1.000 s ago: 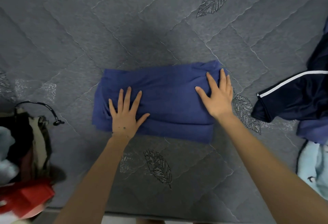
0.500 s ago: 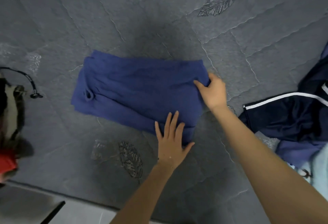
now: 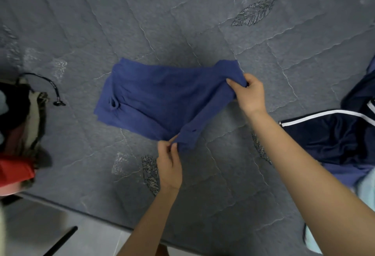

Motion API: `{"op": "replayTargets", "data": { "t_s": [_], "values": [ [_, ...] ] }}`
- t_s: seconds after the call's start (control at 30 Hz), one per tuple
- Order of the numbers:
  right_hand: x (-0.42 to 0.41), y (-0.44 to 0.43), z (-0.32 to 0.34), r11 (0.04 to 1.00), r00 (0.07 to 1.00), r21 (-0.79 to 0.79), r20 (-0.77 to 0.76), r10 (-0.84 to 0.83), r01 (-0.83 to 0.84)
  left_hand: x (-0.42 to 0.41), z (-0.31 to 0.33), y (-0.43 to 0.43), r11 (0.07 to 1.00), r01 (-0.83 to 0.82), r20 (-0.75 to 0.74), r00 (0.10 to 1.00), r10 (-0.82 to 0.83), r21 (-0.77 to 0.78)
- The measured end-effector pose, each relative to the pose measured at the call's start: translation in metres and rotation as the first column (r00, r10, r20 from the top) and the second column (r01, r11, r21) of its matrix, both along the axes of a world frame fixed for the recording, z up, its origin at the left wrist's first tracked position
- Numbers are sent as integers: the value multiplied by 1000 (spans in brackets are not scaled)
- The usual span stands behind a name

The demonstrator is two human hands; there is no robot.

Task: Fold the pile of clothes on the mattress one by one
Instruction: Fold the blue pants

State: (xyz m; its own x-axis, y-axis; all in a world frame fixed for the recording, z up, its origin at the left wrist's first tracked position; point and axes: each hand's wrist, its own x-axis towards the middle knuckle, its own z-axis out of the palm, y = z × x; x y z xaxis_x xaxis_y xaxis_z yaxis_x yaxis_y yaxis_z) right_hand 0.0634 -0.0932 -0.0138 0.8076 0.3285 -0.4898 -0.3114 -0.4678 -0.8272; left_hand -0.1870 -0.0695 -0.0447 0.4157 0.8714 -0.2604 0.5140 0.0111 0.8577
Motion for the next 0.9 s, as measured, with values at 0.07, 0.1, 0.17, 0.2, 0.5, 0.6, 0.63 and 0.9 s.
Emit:
{"op": "replayTargets", "data": {
  "t_s": [0.07, 0.1, 0.17, 0.2, 0.5, 0.6, 0.63, 0.9],
  "values": [
    [-15, 23, 6, 999, 998, 51, -56, 11, -8, -10, 4, 19, 996, -89, 15, 996, 89, 6],
    [-22, 37, 9, 998, 998, 70, -55, 10, -6, -16, 6, 29, 995, -98, 5, 995, 98, 4],
    [-36, 68, 16, 990, 998, 138, -66, -15, 24, -32, 6, 49, 996, -89, -21, 996, 90, 8],
    [-43, 84, 19, 983, 997, 179, -78, -26, 39, -39, 7, 61, 996, -82, -28, 996, 82, 21],
    [-98, 200, 23, 965, 994, 255, -68, 86, -66, -80, 10, 169, 995, -93, -74, 993, 95, 22],
    [-109, 225, 18, 968, 993, 241, -76, 85, -65, -89, 4, 195, 992, -124, -88, 988, 124, -1],
    [-112, 229, 15, 974, 994, 207, -34, 103, -94, -93, 1, 202, 991, -136, -103, 986, 134, -10],
    [-104, 172, -23, 729, 819, -578, 172, 547, -366, -103, -12, 216, 972, -175, -201, 969, 143, -154]
  ]
}}
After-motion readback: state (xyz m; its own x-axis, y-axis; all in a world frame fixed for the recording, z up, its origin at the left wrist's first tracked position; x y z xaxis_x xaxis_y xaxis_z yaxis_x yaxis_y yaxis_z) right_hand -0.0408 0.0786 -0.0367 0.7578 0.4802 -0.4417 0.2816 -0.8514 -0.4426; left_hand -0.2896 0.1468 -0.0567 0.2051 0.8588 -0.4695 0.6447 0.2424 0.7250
